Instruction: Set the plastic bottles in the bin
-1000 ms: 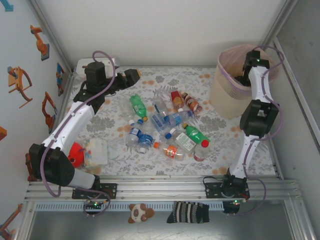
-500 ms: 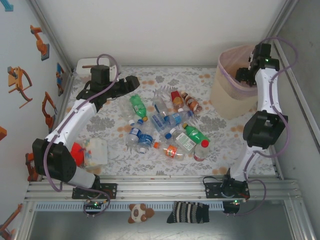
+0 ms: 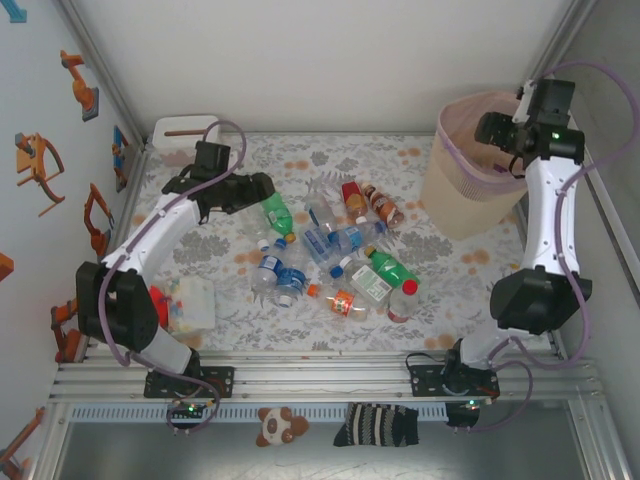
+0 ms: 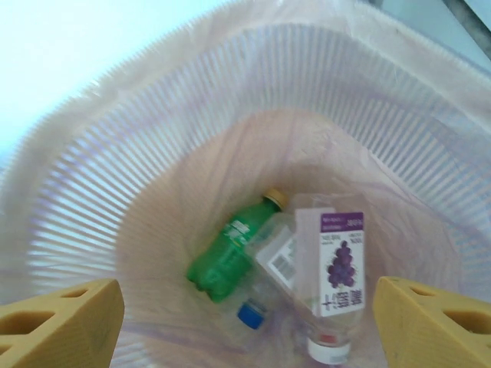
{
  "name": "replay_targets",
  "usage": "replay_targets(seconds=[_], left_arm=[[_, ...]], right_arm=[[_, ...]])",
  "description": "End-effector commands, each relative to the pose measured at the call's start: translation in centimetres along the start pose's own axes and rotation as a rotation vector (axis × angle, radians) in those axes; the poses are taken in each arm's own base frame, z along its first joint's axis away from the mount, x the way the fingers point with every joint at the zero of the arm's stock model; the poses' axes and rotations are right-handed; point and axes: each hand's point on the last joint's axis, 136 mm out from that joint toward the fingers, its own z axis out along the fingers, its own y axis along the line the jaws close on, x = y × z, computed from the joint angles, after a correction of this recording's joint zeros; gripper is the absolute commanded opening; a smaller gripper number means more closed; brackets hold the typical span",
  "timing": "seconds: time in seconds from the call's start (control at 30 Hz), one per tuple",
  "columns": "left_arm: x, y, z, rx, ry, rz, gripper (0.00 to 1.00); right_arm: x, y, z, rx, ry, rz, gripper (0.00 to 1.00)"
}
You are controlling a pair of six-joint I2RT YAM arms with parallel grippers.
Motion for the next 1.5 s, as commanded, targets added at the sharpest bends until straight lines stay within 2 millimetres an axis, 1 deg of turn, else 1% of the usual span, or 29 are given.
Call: replay_targets(seconds=[0.0,0.13,0.2,0.3,0.37,0.47,0.57,0.73,0.9,1.07,1.13,1.3,1.47], left_arm=[[0.5,1.6,0.5,-0.091,0.046,0.0,0.73],[1.1,3.9,1.4,-0.221,0.089,-0.048,0.74],[1.4,4.5,1.9,-0.254,0.108,-0.065,0.76],[1.5,4.7,2.8,-0.261,0.134,-0.086,0.77],[1.5,5.2,3.3,-0.285,0.142,-0.098,0.78],[1.3,6.4,3.5,-0.327,0.144,-0.124,0.78],[1.0,7.5,4.0,-0.317,0.15,-0.163,0.78],[0.4,8.0,5.1,-0.3,0.169,-0.163,0.78],[-0.3,9.3,6.4,-0.277,0.177,-0.192,0.77],[-0.9,8.6,7.5,-0.197,0.19,-0.181,0.81],[-0.9,8.6,7.9,-0.196,0.199,-0.177,0.82],[-0.5,10.0,9.0,-0.221,0.221,-0.191,0.82],[-0.3,10.7,10.2,-0.207,0.231,-0.207,0.8]], right_arm=[[-1.1,2.6,-2.0,-0.127,-0.064,0.065,0.82],[-0.9,4.5,-3.7,-0.187,-0.086,0.062,0.81],[-0.7,5.2,-4.3,-0.202,-0.091,0.053,0.82],[-0.4,5.9,-5.1,-0.221,-0.091,0.044,0.81],[-0.4,6.1,-5.4,-0.227,-0.095,0.045,0.81],[-0.2,6.5,-5.5,-0.24,-0.097,0.045,0.81],[0.1,6.6,-5.3,-0.245,-0.086,0.043,0.81],[0.3,7.3,-5.6,-0.258,-0.085,0.03,0.81],[0.1,7.7,-6.1,-0.262,-0.095,0.019,0.81],[0.2,7.9,-6.3,-0.264,-0.098,0.014,0.81],[0.1,7.9,-6.4,-0.262,-0.099,0.012,0.81],[0.2,8.0,-6.3,-0.261,-0.098,0.008,0.81],[0.2,8.3,-6.3,-0.264,-0.093,0.0,0.81]])
